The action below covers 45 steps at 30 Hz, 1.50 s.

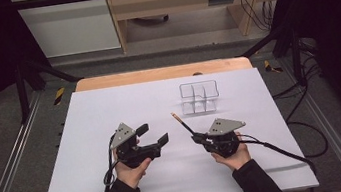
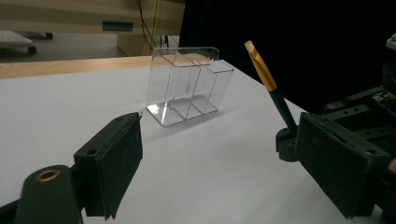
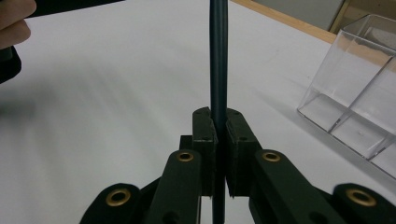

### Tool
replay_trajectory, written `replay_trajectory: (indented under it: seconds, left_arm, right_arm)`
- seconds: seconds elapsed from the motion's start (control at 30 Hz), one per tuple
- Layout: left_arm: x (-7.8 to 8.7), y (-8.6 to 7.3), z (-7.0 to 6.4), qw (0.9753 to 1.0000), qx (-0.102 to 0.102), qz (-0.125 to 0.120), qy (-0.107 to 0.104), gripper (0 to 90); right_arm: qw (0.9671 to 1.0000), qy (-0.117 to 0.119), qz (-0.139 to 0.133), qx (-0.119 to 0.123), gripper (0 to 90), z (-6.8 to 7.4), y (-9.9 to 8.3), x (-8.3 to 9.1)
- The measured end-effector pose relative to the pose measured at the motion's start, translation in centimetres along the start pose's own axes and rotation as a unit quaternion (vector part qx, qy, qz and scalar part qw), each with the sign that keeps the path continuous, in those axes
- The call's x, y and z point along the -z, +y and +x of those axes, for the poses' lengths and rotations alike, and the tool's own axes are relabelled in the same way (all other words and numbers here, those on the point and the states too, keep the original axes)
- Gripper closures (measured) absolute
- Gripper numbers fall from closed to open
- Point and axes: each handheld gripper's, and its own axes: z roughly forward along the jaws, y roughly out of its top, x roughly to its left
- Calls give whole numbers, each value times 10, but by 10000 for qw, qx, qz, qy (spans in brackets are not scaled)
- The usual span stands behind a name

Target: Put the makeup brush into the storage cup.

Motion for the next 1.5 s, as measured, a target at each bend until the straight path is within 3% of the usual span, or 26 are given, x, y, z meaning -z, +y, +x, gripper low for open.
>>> replay_trajectory:
  seconds: [0.5,1.0,1.5]
  left_arm:
    - [-19,2,-15,9991,285,-238,-216,162]
    - [-35,0,-19,9967,646,-378,-312,191]
    - [-52,-5,-27,9923,1028,-543,-425,345]
  right_arm:
    - [9998,-88,-165,-118,846,0,1,0]
    - [9996,-80,-191,-181,846,1,-1,-3]
    - [9995,-88,-224,-206,846,3,-2,-4]
